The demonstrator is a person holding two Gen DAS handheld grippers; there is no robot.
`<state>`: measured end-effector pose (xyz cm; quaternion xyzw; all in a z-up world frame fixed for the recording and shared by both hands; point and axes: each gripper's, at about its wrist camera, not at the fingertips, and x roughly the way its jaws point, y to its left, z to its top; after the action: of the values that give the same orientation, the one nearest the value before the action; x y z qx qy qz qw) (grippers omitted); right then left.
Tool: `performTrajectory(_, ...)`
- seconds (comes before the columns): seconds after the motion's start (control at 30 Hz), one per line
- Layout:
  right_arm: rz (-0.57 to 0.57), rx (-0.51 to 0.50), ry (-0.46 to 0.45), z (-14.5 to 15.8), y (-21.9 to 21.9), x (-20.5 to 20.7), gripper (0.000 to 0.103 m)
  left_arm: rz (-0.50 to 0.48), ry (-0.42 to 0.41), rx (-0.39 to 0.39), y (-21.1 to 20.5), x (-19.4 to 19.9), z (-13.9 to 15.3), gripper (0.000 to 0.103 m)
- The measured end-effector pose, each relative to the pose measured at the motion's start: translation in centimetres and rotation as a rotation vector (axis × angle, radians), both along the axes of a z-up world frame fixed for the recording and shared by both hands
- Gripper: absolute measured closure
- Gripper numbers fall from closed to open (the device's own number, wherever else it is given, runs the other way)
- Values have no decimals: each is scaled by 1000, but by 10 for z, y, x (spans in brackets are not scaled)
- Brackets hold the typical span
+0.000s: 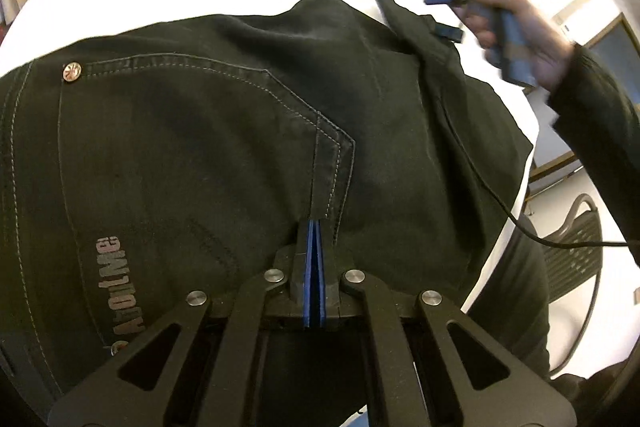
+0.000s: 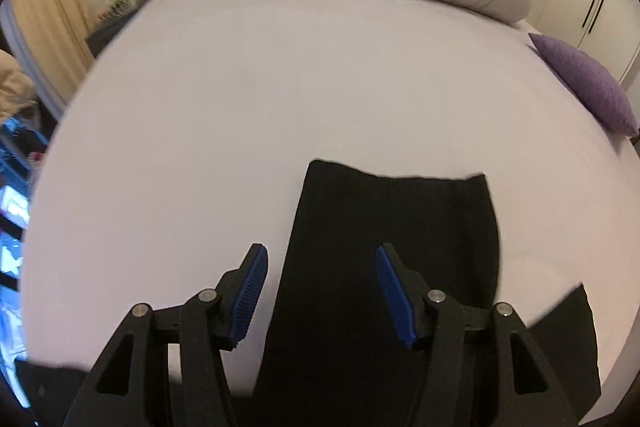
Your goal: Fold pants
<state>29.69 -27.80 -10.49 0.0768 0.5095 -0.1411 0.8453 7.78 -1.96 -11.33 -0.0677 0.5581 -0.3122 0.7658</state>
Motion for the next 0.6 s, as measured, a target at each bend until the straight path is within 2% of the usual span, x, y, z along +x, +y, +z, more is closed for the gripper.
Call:
performTrajectory(0.2, -117, -28, 143, -44, -6, 40, 42, -3, -9, 11, -3, -2, 2, 102)
performTrajectory(0.3, -118, -30, 121, -50, -8, 45, 43, -4, -3, 7, -8, 1, 1, 102)
performTrajectory(0.33, -115, -21, 111, -50, -8, 44, 47, -5, -4, 9, -7, 2, 1, 102)
performTrajectory(0.37, -115, -3, 100, -50, -11, 44, 63, -8, -7, 12, -4, 3, -1, 102)
performTrajectory(0.4, -114, 2, 99, -49, -13, 44, 87, -9, -8, 15, -2, 2, -1, 102)
performTrajectory(0.43, -114, 12, 96, -45, -16, 44, 95, -11, -11, 18, -1, 1, -2, 102)
performTrajectory(0.5, -131, 65, 64, -37, -26, 36, 97, -14, -16, 27, -3, 0, -3, 102)
performTrajectory(0.6, -172, 118, -55, -6, -45, 6, 97, -20, -27, 46, -8, -2, -3, 102)
